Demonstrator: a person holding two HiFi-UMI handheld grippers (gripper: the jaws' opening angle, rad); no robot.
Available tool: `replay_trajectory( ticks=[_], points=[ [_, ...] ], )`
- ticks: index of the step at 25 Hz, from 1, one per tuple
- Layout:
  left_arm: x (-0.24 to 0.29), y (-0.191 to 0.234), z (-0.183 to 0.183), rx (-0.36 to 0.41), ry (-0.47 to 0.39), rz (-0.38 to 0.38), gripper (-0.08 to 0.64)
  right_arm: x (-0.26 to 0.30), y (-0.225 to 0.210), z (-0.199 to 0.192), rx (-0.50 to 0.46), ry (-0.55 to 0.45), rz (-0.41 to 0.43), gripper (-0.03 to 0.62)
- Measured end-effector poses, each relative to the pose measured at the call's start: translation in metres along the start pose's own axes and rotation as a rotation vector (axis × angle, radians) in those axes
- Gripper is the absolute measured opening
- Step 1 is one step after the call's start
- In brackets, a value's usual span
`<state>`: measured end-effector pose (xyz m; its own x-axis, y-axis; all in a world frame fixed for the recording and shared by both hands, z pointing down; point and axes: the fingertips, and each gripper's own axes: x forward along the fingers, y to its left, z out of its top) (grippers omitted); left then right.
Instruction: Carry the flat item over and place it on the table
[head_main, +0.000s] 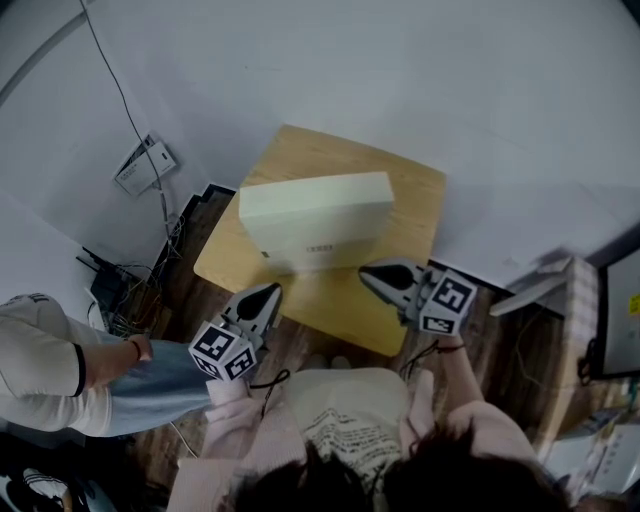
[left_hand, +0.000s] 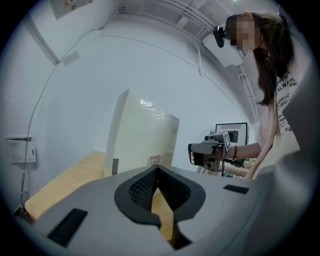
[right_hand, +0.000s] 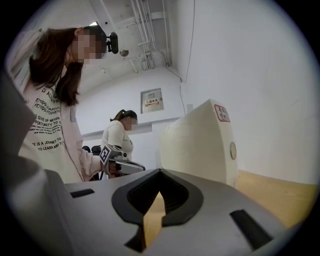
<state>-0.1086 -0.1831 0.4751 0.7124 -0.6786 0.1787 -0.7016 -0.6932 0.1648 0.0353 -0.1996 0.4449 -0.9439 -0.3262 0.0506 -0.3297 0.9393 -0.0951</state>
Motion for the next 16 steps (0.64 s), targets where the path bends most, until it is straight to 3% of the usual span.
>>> replay_trajectory(
  ticks=[16],
  points=[
    [0.0007,-0.0048,0.0067,0.029,0.004,-0.017,-0.007,0.002,0.0088,0.0039,-0.013,-0.005,0.02,-0.003]
  ],
)
